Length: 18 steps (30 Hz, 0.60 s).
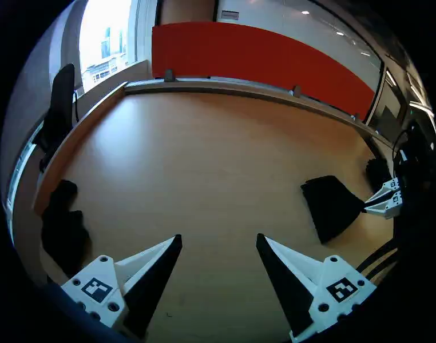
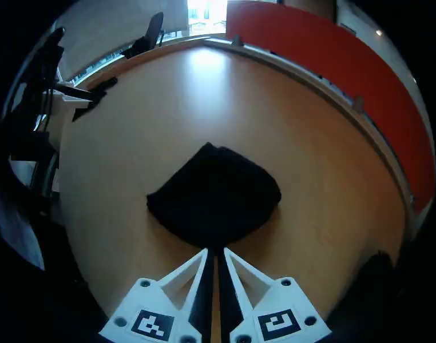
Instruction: Fold towel
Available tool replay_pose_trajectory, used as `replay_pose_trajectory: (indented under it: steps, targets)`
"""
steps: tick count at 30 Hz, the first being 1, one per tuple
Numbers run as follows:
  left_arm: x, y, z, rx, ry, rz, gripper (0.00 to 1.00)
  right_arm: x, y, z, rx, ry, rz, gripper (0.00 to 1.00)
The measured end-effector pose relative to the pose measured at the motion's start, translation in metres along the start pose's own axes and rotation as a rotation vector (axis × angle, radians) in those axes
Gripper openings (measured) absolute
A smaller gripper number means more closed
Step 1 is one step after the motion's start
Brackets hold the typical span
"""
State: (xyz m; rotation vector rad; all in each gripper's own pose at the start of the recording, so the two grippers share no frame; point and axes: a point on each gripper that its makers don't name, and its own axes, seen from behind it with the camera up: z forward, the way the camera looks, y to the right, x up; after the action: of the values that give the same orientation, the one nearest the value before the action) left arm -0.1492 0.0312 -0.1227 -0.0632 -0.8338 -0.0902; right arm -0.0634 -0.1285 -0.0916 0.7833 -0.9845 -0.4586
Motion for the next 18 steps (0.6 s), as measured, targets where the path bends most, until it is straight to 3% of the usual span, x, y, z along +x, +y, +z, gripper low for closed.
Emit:
replay_pose_trajectory:
  steps: [18]
  targets:
    - [0.006, -0.003, -0.003, -0.004, 0.033, 0.014, 0.97, 0.082, 0.015, -0.050, -0.039, 0.128, -0.034, 0.04]
